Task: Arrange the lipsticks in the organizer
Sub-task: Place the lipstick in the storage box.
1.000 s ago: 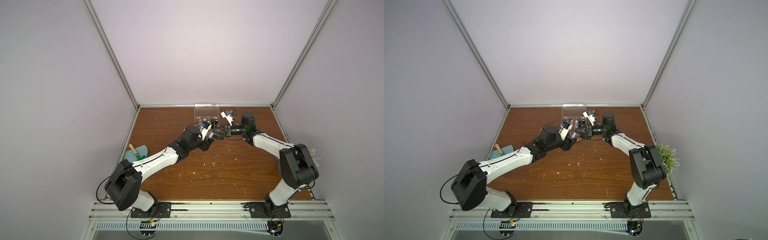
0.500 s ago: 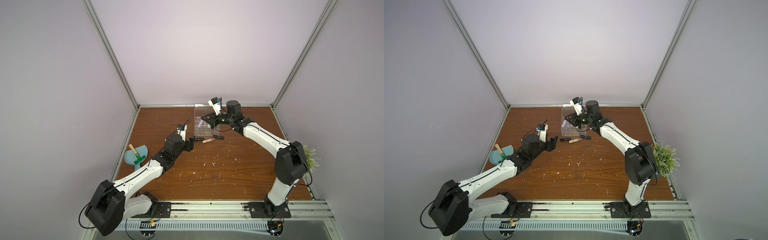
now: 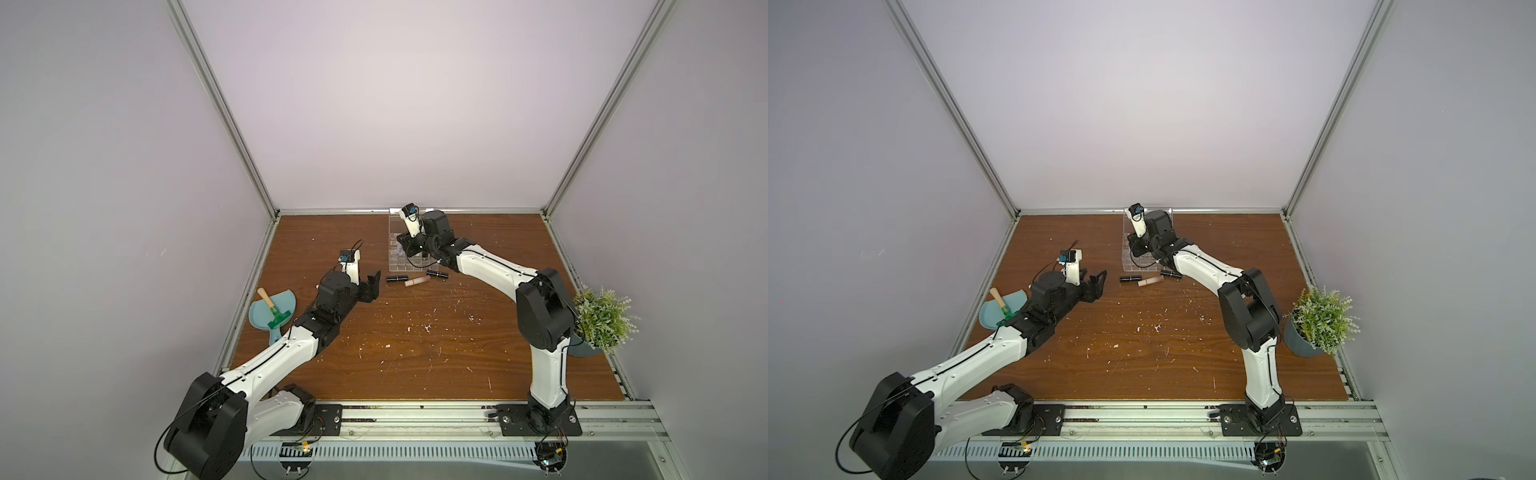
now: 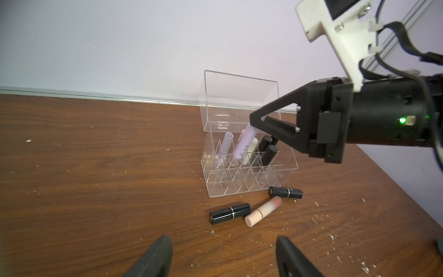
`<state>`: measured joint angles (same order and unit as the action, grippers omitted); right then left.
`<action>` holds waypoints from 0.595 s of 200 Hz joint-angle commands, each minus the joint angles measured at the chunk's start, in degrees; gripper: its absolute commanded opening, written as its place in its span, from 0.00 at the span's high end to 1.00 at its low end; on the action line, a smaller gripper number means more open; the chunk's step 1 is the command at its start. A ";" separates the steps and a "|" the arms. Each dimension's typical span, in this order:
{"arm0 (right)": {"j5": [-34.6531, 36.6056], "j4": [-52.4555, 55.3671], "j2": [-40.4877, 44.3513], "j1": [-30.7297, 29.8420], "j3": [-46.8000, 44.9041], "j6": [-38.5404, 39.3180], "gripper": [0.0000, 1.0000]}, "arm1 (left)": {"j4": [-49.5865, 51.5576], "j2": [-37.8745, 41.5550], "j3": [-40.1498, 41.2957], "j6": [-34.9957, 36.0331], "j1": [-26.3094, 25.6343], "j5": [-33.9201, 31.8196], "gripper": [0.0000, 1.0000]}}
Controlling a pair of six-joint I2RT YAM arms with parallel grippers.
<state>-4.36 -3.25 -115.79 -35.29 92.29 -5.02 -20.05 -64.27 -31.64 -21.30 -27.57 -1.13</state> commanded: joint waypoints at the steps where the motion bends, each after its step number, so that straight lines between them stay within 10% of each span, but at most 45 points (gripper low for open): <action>1: 3.58 -4.05 -0.58 -0.62 3.66 2.60 0.91 | -1.98 0.18 0.08 -0.34 0.64 1.48 0.28; 119: 3.05 -7.32 -7.35 -0.96 8.61 4.49 0.88 | -3.63 -2.30 0.01 0.48 1.12 2.53 0.28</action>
<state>-0.34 -7.99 -122.43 -35.90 97.27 -1.45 -21.87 -65.69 -31.64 -21.26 -27.03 0.38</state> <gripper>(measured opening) 0.202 0.717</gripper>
